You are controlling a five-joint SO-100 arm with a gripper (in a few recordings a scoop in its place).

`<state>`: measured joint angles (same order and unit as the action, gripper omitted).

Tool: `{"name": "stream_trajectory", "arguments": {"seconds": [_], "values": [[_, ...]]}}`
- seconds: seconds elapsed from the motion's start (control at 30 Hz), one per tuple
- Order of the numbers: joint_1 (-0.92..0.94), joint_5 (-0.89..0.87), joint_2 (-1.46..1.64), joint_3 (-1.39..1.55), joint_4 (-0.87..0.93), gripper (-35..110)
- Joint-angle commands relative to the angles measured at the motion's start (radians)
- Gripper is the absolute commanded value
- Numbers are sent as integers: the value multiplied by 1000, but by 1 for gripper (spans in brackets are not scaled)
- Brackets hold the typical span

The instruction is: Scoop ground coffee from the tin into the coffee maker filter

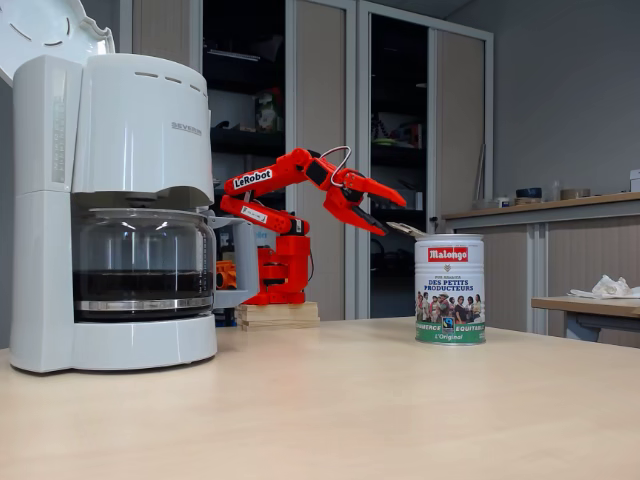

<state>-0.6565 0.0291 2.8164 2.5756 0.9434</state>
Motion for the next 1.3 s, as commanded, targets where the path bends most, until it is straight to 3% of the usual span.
{"name": "stream_trajectory", "arguments": {"seconds": [0.0, 1.27], "values": [[-18, -9, 8, -12, -18, 24], [-61, 54, -3, 158, -221, 24]]}}
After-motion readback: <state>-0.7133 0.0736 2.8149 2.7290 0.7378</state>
